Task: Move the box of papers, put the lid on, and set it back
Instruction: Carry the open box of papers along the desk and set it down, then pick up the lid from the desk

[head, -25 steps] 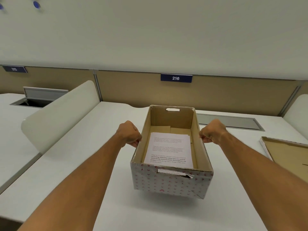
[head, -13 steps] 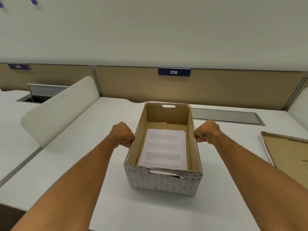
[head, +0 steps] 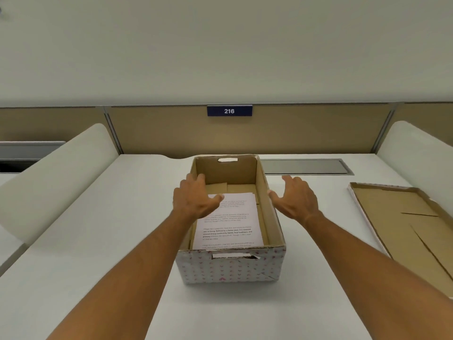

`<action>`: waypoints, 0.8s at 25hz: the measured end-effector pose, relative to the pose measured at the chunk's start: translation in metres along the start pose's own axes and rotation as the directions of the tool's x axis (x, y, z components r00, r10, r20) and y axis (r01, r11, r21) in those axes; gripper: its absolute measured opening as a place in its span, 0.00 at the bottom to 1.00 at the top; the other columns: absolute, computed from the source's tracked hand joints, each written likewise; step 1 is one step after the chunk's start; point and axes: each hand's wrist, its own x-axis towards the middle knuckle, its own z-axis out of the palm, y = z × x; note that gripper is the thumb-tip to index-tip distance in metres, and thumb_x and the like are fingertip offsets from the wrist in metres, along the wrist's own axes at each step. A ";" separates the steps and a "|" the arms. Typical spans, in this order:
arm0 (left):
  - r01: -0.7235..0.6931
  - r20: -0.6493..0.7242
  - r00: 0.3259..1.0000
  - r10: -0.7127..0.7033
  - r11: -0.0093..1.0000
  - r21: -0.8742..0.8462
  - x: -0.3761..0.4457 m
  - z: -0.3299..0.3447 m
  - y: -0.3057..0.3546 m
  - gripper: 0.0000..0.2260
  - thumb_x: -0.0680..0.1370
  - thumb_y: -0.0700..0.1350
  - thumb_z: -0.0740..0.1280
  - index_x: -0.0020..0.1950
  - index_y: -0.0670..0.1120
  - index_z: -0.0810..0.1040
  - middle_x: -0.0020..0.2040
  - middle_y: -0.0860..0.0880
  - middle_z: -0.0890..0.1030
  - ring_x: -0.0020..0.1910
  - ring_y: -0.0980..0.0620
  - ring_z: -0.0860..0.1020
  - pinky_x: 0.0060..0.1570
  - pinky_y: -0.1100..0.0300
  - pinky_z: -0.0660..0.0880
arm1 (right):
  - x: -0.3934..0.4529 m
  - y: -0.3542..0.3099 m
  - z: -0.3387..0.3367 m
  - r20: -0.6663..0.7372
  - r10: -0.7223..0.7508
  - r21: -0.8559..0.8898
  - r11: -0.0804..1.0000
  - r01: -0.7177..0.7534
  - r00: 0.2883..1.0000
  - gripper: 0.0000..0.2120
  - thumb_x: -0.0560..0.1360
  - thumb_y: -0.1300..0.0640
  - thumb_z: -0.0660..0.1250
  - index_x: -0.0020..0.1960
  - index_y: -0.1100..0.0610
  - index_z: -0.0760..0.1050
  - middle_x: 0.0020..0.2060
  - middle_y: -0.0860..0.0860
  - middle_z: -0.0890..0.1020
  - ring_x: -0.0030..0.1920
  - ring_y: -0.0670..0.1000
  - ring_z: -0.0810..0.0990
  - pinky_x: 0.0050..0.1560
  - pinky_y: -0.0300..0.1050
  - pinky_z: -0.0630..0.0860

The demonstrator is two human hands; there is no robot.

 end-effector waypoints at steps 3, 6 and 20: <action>-0.220 -0.013 0.975 0.222 0.972 0.078 -0.001 0.014 0.038 0.46 0.69 0.73 0.55 0.80 0.48 0.51 0.80 0.40 0.55 0.78 0.38 0.54 0.74 0.41 0.55 | -0.019 0.019 -0.003 0.023 -0.010 -0.205 0.979 0.015 1.000 0.43 0.73 0.29 0.56 0.79 0.54 0.55 0.78 0.59 0.59 0.77 0.62 0.58 0.73 0.60 0.61; -0.377 -0.034 0.924 0.380 0.924 0.064 -0.008 0.027 0.074 0.50 0.67 0.75 0.52 0.80 0.48 0.43 0.81 0.40 0.46 0.79 0.39 0.44 0.76 0.41 0.46 | -0.038 0.043 -0.007 -0.003 0.026 -0.253 0.967 -0.026 1.000 0.48 0.71 0.26 0.53 0.80 0.54 0.48 0.80 0.59 0.51 0.79 0.61 0.49 0.76 0.61 0.49; -0.572 0.135 0.809 0.572 0.819 -0.044 -0.048 0.108 0.236 0.46 0.71 0.74 0.53 0.80 0.52 0.39 0.81 0.43 0.38 0.79 0.41 0.38 0.74 0.42 0.37 | -0.072 0.191 -0.022 -0.074 0.260 -0.326 0.906 -0.270 0.963 0.44 0.72 0.30 0.56 0.77 0.58 0.56 0.76 0.60 0.63 0.75 0.61 0.62 0.72 0.60 0.62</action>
